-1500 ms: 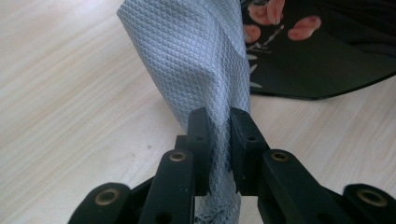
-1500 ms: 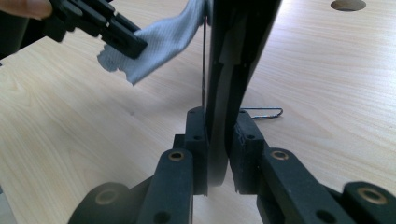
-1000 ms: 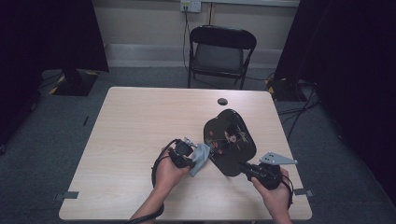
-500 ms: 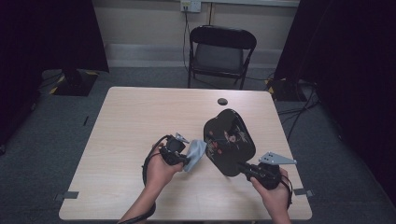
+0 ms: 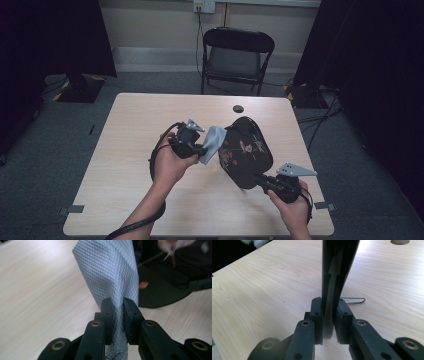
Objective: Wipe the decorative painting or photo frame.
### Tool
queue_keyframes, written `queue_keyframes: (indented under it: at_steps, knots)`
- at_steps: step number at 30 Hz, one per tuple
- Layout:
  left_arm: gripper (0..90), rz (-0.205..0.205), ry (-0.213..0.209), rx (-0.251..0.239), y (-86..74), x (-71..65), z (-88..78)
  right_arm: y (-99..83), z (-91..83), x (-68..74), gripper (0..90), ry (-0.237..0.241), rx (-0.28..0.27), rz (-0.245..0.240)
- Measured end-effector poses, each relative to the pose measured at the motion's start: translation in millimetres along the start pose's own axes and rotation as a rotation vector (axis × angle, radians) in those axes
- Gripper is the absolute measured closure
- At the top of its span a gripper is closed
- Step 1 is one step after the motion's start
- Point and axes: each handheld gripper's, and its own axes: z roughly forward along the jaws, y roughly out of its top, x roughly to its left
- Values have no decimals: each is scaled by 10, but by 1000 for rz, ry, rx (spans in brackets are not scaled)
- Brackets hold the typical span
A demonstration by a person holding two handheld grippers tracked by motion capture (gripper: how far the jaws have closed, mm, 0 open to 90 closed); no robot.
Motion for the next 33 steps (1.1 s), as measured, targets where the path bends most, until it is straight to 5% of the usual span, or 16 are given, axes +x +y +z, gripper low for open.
queue_keyframes:
  at_steps: [5,9,33]
  knots:
    - [798,40,-13,-40,162,-85,-44,0,1,0,795,2,0,0]
    - [798,58,-21,-20,164,-146,56,1,2,2,795,2,1,-2]
    - [797,-14,-57,104,-429,-157,773,3,4,8,795,4,4,-5]
